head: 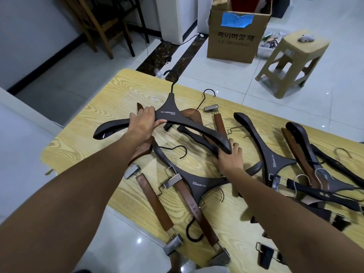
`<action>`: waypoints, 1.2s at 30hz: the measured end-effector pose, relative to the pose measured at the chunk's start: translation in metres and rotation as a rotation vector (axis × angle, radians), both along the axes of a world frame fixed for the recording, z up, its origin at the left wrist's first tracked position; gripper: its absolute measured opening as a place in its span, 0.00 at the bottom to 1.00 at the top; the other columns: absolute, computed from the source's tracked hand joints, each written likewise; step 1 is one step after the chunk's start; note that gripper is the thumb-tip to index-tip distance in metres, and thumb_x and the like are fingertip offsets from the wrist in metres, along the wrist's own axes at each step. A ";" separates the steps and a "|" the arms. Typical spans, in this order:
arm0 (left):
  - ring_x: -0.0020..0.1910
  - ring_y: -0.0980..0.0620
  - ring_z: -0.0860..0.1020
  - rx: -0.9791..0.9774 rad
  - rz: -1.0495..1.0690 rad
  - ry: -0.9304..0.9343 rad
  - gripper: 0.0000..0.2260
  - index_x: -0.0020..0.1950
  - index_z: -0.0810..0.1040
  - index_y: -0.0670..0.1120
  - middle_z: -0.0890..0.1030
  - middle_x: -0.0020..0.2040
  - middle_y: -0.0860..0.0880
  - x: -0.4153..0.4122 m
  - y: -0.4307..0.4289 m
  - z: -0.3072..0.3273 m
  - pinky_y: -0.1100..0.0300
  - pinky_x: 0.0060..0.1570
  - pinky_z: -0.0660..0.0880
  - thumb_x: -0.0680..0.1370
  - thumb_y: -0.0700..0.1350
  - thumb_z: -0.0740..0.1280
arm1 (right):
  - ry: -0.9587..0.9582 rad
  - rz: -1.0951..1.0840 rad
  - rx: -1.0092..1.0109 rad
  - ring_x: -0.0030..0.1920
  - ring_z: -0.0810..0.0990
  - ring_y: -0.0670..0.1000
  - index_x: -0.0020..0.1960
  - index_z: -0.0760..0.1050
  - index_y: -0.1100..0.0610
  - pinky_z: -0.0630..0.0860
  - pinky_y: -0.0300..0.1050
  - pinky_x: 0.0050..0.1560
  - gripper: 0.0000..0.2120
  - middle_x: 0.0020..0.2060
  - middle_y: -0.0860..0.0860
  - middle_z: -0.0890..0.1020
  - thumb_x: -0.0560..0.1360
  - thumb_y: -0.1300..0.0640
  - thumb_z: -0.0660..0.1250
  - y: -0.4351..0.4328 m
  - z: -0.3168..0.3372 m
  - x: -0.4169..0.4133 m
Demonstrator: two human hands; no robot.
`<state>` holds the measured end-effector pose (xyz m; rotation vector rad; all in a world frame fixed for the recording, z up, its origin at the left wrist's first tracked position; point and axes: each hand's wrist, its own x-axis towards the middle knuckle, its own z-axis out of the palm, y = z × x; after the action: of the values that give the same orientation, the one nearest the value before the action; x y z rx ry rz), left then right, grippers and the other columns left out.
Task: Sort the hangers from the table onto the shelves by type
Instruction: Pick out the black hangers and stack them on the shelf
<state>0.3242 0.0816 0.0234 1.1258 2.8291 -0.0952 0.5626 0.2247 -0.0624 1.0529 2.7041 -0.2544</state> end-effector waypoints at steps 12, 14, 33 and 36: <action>0.59 0.42 0.72 0.049 -0.015 0.001 0.26 0.59 0.68 0.41 0.74 0.58 0.43 0.011 0.008 0.018 0.44 0.59 0.66 0.77 0.63 0.56 | 0.067 0.450 0.098 0.64 0.67 0.60 0.65 0.70 0.54 0.56 0.60 0.71 0.16 0.64 0.58 0.69 0.78 0.54 0.58 -0.049 -0.005 0.019; 0.59 0.42 0.72 0.047 -0.019 0.014 0.26 0.59 0.68 0.41 0.74 0.58 0.43 0.013 0.005 0.019 0.44 0.59 0.66 0.77 0.63 0.56 | 0.083 0.489 0.069 0.60 0.70 0.60 0.62 0.71 0.56 0.61 0.57 0.66 0.15 0.60 0.58 0.72 0.79 0.51 0.57 -0.064 -0.005 0.019; 0.60 0.43 0.71 0.083 -0.006 0.010 0.26 0.60 0.68 0.41 0.74 0.59 0.43 0.003 -0.040 0.035 0.43 0.61 0.66 0.77 0.63 0.56 | -0.022 0.485 -0.042 0.55 0.77 0.59 0.60 0.66 0.59 0.66 0.51 0.60 0.17 0.54 0.58 0.79 0.77 0.47 0.60 -0.138 0.003 -0.002; 0.59 0.43 0.71 0.122 0.007 0.020 0.26 0.59 0.68 0.41 0.74 0.59 0.43 -0.006 -0.042 0.046 0.44 0.60 0.65 0.77 0.63 0.56 | -0.018 0.538 0.035 0.55 0.77 0.59 0.59 0.67 0.59 0.65 0.51 0.58 0.17 0.53 0.58 0.81 0.78 0.47 0.59 -0.137 0.016 -0.017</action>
<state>0.3184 0.0393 0.0697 1.1434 2.8913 0.0687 0.5459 0.0881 -0.0468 0.3008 2.8534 -0.0993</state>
